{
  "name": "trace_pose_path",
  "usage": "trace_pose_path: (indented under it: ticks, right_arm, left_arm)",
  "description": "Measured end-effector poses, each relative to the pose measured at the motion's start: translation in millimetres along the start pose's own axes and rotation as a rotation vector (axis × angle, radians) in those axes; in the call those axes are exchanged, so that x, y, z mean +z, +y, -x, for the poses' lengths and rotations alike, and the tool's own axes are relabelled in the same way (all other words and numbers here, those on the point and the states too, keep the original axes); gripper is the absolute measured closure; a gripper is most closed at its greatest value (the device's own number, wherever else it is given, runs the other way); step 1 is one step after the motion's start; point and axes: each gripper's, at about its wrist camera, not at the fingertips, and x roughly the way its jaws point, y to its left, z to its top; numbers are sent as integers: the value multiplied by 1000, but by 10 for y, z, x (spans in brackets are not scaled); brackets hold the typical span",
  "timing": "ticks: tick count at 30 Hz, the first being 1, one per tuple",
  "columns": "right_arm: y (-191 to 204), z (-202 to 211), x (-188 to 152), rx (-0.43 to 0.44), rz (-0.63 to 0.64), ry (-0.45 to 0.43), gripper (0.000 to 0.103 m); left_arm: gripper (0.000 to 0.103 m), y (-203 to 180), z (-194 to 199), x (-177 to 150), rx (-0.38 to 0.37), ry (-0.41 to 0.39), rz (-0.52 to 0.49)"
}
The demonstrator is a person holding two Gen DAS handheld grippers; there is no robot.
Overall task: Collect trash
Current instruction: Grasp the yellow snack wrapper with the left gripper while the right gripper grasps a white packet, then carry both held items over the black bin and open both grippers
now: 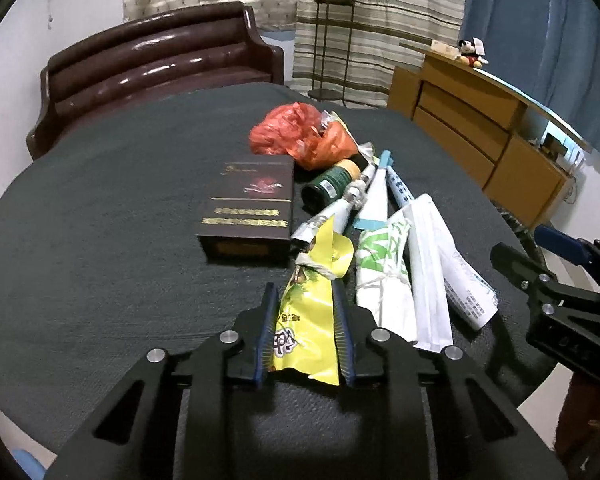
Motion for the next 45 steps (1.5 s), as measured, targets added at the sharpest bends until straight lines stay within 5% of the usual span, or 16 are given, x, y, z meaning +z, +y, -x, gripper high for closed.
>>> trace_pose_path:
  ticks: [8,22,28,45]
  right_arm:
    - [197,42,22,52,28,-8,34]
    - [403,-143,-27,133,44,65,67]
    - [398,-123,-40,134,52,47,74]
    - [105,81,79,85,12,-24,79]
  left_arm:
    - [75,201,138,-6,65,-42,23]
    - [75,370,107,-7,89,-31,61]
    - [75,410,114,1,86,-34,70]
    - [75,201,200,148,43,-85,69]
